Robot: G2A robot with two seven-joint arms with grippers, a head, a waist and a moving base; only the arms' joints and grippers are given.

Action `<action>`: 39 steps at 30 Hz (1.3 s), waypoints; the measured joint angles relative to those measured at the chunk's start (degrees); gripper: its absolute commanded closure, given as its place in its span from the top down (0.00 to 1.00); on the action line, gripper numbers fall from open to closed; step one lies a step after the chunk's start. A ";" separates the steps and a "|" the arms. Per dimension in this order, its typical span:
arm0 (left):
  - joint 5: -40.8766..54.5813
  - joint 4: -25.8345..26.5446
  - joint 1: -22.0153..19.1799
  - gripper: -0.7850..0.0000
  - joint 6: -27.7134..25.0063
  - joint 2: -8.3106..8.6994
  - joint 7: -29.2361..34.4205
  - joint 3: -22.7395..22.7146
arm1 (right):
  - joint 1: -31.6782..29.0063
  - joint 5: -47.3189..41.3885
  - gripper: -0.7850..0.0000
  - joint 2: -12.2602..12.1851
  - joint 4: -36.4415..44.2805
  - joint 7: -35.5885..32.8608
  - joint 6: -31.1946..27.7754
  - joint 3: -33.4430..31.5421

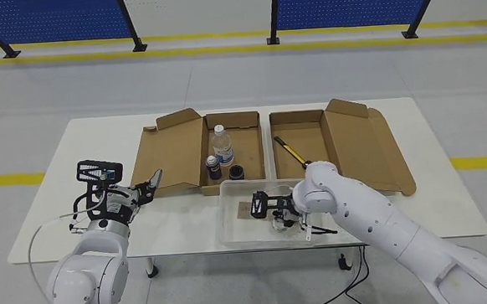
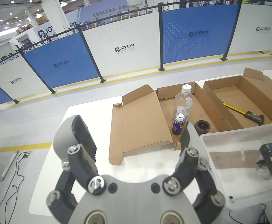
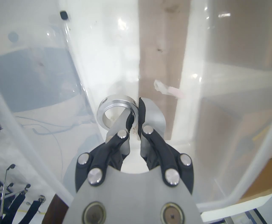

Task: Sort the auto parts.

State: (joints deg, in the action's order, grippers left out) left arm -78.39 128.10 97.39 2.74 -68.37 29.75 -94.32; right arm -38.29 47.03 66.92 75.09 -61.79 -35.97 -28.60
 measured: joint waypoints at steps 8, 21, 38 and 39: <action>0.00 0.00 0.00 1.00 0.00 0.00 0.00 0.00 | -8.08 -5.68 0.00 -4.90 7.81 14.13 -0.58 -13.41; 0.00 0.00 0.00 1.00 0.00 0.00 0.00 0.00 | -19.88 -15.83 0.00 -7.79 7.76 35.68 -11.75 -25.31; 0.00 0.00 0.00 1.00 0.00 0.00 0.00 0.00 | -18.70 -1.67 0.00 -7.59 10.70 37.78 2.13 -28.07; 0.00 0.00 0.00 1.00 0.00 0.00 0.00 0.00 | -18.44 0.76 0.00 -7.61 11.32 37.05 4.87 -28.38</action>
State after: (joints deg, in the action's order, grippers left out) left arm -78.39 128.10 97.39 2.74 -68.37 29.75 -94.32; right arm -56.73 47.79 59.30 86.41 -24.74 -31.10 -56.98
